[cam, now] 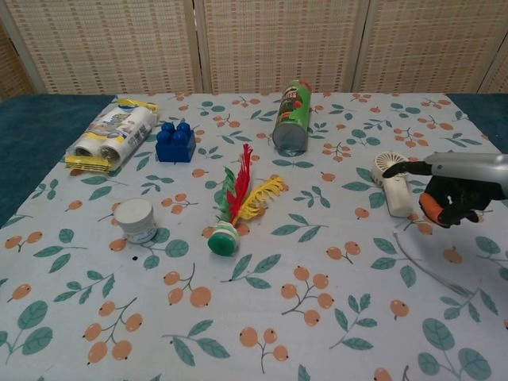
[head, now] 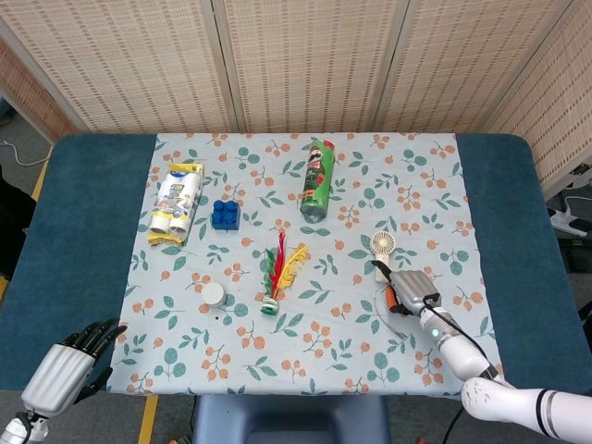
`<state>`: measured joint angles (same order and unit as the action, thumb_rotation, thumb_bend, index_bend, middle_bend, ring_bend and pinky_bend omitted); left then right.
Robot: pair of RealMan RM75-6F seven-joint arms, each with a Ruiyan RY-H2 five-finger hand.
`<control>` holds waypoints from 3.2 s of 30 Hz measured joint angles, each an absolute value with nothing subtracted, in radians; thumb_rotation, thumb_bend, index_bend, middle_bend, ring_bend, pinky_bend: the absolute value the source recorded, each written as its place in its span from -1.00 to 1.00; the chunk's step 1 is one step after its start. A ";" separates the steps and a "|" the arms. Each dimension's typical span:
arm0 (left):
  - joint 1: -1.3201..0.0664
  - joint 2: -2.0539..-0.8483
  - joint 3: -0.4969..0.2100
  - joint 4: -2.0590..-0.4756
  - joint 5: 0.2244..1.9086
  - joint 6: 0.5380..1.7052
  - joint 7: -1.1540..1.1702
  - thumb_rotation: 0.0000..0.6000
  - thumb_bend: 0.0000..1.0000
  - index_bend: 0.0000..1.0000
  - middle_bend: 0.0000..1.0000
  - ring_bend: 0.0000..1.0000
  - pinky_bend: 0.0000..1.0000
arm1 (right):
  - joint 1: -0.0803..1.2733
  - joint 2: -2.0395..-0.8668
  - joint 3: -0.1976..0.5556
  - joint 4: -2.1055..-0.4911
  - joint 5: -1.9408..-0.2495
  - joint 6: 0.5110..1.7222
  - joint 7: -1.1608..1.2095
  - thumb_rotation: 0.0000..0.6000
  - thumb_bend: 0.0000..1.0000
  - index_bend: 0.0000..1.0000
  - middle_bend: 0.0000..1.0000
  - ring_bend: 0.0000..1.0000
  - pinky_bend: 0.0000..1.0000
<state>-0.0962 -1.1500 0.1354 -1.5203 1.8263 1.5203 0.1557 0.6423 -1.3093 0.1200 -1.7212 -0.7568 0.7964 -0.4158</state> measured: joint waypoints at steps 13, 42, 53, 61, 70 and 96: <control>-0.097 -1.149 0.131 -1.522 1.824 1.521 0.154 1.00 -0.32 -0.67 -0.75 -0.65 -0.06 | 0.699 -1.360 0.082 -1.666 -0.639 0.874 -0.474 1.00 0.47 -1.00 0.43 0.30 0.38; -0.096 -1.149 0.131 -1.521 1.824 1.521 0.152 1.00 -0.32 -0.67 -0.75 -0.65 -0.06 | 0.715 -1.397 0.049 -1.630 -0.629 0.916 -0.476 1.00 0.47 -1.00 0.43 0.30 0.37; -0.096 -1.149 0.131 -1.522 1.823 1.519 0.153 1.00 -0.32 -0.67 -0.75 -0.65 -0.06 | 0.711 -1.408 0.048 -1.616 -0.643 0.945 -0.480 1.00 0.47 -1.00 0.43 0.30 0.37; -0.097 -1.147 0.131 -1.523 1.823 1.519 0.151 1.00 -0.32 -0.67 -0.75 -0.65 -0.06 | 0.712 -1.416 0.048 -1.595 -0.628 0.928 -0.479 1.00 0.47 -1.00 0.43 0.30 0.37; -0.097 -1.146 0.131 -1.522 1.823 1.520 0.145 1.00 -0.32 -0.67 -0.75 -0.65 -0.06 | 0.712 -1.423 0.047 -1.580 -0.622 0.916 -0.478 1.00 0.47 -1.00 0.43 0.30 0.37; -0.094 -1.148 0.129 -1.516 1.830 1.534 0.140 1.00 -0.32 -0.67 -0.75 -0.65 -0.06 | 0.613 -1.386 0.001 -1.590 -0.884 1.029 -0.371 1.00 0.34 -0.92 0.33 0.02 0.17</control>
<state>-0.0940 -1.1476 0.1287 -1.5158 1.8305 1.5345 0.1403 0.6125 -1.3858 0.0012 -1.5902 -0.8838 1.0287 -0.3710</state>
